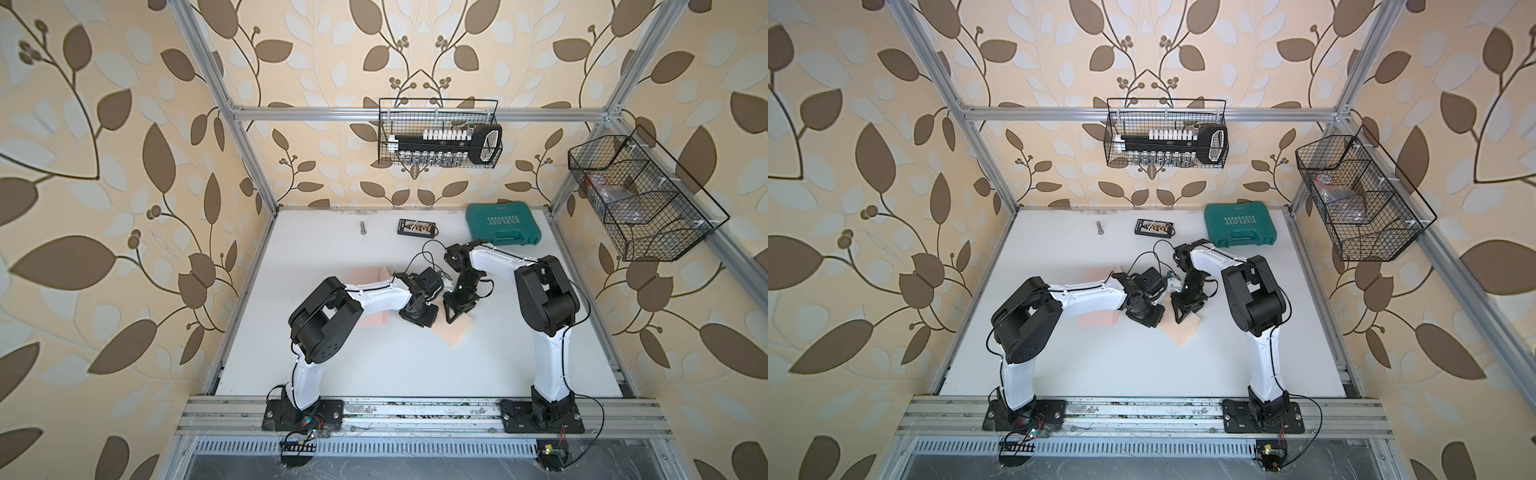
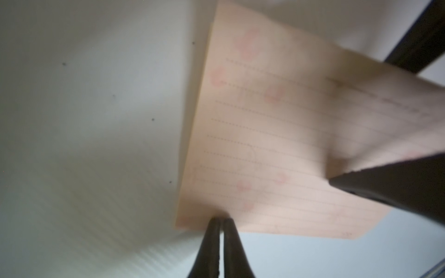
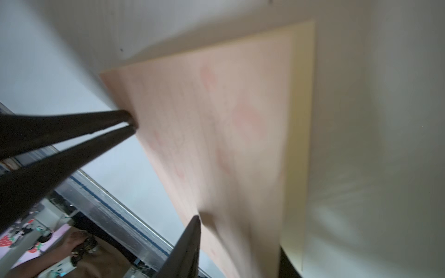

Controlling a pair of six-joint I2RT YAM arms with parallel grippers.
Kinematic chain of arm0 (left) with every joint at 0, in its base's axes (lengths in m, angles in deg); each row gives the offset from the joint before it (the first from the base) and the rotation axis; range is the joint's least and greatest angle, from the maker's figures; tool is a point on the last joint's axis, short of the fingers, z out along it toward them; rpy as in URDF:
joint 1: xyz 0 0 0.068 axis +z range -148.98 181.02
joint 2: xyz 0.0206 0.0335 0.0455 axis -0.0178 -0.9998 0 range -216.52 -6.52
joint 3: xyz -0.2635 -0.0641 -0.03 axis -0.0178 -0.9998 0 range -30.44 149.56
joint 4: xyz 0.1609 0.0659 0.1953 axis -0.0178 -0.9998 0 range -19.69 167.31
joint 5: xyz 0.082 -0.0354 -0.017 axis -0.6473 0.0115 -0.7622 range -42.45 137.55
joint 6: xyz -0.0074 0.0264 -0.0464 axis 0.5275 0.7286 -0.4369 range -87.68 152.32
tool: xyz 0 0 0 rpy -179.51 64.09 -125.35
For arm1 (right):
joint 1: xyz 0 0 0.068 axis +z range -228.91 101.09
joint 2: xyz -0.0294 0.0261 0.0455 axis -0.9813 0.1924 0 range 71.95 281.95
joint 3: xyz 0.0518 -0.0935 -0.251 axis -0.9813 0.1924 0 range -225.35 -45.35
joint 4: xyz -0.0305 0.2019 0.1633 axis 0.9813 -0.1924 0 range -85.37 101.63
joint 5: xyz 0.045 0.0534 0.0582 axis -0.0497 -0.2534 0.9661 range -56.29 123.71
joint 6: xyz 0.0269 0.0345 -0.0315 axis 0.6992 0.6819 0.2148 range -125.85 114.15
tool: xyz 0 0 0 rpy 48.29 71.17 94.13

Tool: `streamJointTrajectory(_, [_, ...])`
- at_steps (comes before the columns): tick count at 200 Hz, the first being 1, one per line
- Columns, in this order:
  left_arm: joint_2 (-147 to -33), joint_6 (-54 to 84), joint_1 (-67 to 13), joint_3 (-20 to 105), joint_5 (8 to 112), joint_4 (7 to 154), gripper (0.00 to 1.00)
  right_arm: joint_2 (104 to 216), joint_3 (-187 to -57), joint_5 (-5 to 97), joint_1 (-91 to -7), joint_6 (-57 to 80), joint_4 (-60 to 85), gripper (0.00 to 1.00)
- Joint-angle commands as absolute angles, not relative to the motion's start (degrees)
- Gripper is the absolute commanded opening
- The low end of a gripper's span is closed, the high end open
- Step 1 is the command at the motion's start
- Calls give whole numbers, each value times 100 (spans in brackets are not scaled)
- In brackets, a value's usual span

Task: Fold the letter paper in half and place it into the envelope
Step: Fold the letter paper at the center of the board.

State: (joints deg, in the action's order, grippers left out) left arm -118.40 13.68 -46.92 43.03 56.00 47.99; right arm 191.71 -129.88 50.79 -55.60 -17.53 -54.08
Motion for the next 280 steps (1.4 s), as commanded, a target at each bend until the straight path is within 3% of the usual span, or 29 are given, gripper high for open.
streamJointTrajectory(1, [-12179, 1174, -4758, 4066, 5580, 4425, 9, 18961, -13094, 4100, -5683, -1598, -5279, 42])
streamJointTrajectory(38, [-12217, 987, -4758, 4074, 5668, 4414, 9, 18436, -13137, 3151, -5841, -1008, -5179, 39])
streamJointTrajectory(48, [-12223, 938, -4758, 4066, 5693, 4418, 9, 18210, -13146, 3040, -5874, -661, -5166, 24])
streamJointTrajectory(55, [-12229, 908, -4757, 4066, 5689, 4406, 9, 18016, -13107, 3083, -5871, -443, -5125, 0])
streamJointTrajectory(100, [-12269, 755, -4756, 4108, 5756, 4392, 9, 16926, -11998, 4006, -5323, 2023, -4321, 0])
streamJointTrajectory(154, [-12316, 565, -4757, 4253, 5851, 4291, 9, 16524, -10219, 4408, -4695, 4580, -2277, 0])
streamJointTrajectory(214, [-12331, 455, -4751, 4278, 5865, 4209, 8, 17006, -10331, 4373, -4124, 5229, -1665, 0])
streamJointTrajectory(280, [-12322, 377, -4749, 4240, 5836, 4106, 7, 17116, -9830, 4562, -4051, 5708, -1103, 0])
